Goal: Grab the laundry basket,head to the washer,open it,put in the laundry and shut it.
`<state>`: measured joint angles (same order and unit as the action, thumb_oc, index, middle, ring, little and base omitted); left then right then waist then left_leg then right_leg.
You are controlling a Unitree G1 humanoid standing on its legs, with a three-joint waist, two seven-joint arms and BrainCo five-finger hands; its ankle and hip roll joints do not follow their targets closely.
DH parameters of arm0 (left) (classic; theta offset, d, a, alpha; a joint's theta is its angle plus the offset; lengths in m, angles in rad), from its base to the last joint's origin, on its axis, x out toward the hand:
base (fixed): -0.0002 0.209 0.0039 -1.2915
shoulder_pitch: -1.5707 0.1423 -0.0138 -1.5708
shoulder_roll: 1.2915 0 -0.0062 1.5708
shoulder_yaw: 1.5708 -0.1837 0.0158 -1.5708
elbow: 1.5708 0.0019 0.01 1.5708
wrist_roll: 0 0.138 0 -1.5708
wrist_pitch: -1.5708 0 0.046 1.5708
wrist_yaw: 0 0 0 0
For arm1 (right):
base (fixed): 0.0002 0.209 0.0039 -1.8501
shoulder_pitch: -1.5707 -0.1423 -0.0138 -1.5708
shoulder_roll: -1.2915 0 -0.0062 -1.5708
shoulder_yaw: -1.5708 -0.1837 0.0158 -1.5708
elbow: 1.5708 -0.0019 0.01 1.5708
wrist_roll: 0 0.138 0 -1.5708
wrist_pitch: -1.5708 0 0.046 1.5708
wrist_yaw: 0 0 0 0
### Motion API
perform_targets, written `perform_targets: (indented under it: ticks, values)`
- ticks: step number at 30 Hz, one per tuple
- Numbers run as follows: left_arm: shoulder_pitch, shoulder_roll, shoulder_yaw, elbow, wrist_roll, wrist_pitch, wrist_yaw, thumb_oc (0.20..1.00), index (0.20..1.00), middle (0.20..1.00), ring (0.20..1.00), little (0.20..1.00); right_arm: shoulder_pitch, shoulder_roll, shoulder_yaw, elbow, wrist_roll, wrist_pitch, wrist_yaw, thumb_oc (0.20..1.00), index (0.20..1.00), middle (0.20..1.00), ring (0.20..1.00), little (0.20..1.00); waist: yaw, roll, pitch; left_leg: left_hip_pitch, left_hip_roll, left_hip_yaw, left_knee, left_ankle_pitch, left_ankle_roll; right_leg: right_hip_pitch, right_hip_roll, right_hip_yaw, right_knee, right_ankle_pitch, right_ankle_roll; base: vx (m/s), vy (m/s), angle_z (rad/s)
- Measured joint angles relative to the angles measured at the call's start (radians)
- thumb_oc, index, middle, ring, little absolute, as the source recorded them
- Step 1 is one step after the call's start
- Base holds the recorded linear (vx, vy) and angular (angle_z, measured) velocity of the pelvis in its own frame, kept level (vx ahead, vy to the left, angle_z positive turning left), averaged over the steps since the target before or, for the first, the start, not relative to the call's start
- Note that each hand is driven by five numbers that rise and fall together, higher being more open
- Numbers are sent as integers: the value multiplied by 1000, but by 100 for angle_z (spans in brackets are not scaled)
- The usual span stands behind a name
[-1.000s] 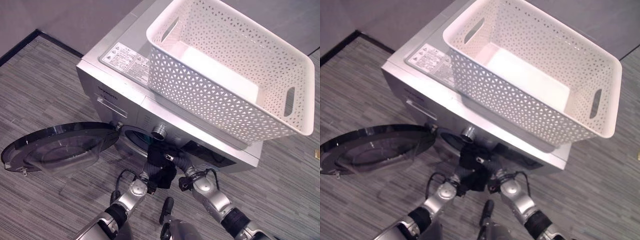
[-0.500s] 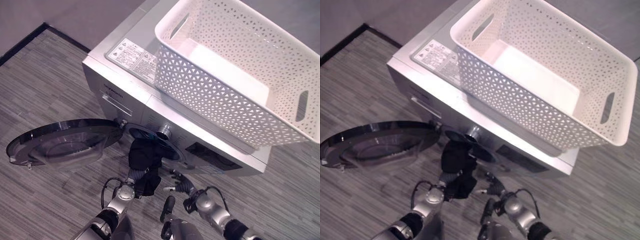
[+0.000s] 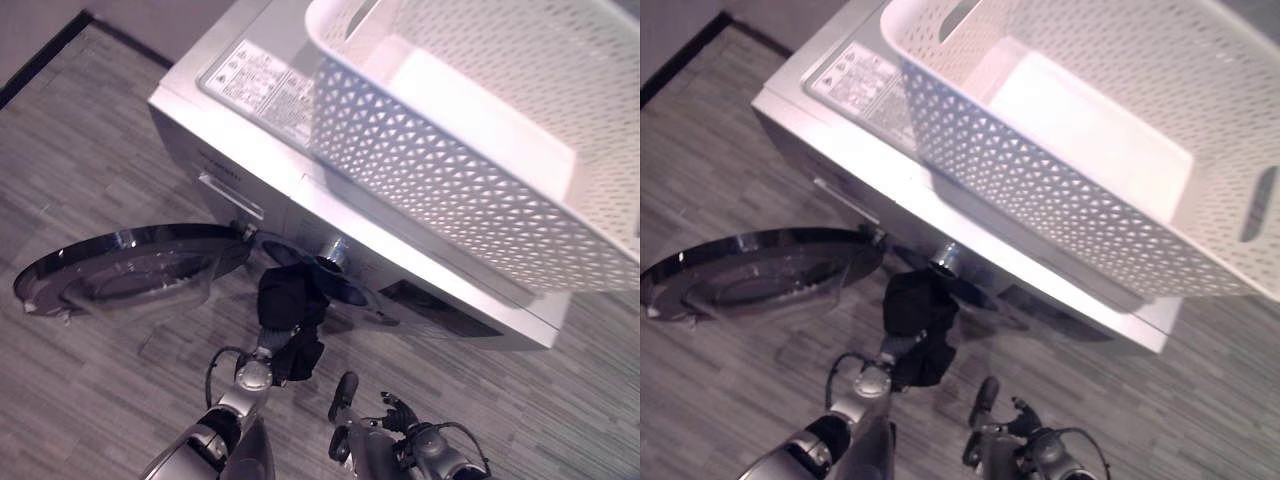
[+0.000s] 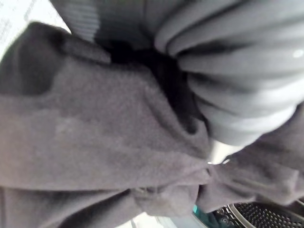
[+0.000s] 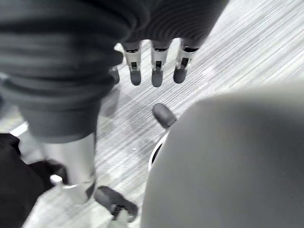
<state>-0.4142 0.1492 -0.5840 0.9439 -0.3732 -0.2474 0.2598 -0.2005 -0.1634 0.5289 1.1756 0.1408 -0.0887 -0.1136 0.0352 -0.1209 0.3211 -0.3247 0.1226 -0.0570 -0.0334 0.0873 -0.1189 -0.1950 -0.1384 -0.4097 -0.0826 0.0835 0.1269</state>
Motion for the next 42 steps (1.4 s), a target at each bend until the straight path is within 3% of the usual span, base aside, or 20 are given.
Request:
perform_targets:
  ticks: [3,4,10,22,31,36,42]
  values:
    - [-60,3,-27,-22,-23,-4,1,200,200,200,200,200,-35,-18,-2,-1,0,1,-24,1000,1000,1000,1000,1000,0,6,56,-33,0,-16,15,1,1,-29,-3,-10,27,-8,-3,-108,-29,19]
    - [-106,4,-31,-34,-50,-4,2,200,200,200,200,200,-68,-30,3,-10,0,2,-38,1000,1000,1000,1000,1000,-21,5,82,-125,-10,-25,114,2,1,-103,-27,-22,145,-53,-14,-233,-32,41]
    - [-208,8,-29,-48,-92,-12,7,200,200,200,200,200,-129,-48,0,-18,-11,1,-44,1000,1000,1000,1000,1000,-21,-8,108,-297,-19,-94,237,-15,9,-289,-76,-67,485,-248,-47,-72,-9,51]
    - [-231,17,-30,-52,-111,-11,8,200,200,200,200,200,-158,-45,2,-25,-6,-4,-64,1000,1000,1000,1000,1000,-29,-80,59,-533,-26,-129,429,-51,7,-541,-135,-57,787,-365,-115,-32,4,9]
    - [-318,48,-31,-70,-122,-11,21,200,200,200,200,200,-194,-51,-34,-2,13,-19,-81,1000,1000,1000,1000,1000,-35,-86,52,-655,-36,-123,522,-67,6,-669,-155,-27,871,-372,-116,-20,50,-3]
    - [-355,29,-68,-129,-117,-5,37,200,200,200,200,200,-222,-110,-70,-1,61,-26,-78,1000,1000,1000,1000,1000,-43,-41,87,-726,-66,-104,537,-68,9,-743,-185,-5,873,-355,-97,-28,128,2]
    - [-397,-11,-81,-149,-117,-1,52,200,200,200,200,200,-240,-145,-133,7,82,-26,-82,1000,1000,1000,1000,1000,-55,-15,137,-725,-81,-38,538,-83,35,-762,-196,59,822,-314,-58,-14,157,-13]
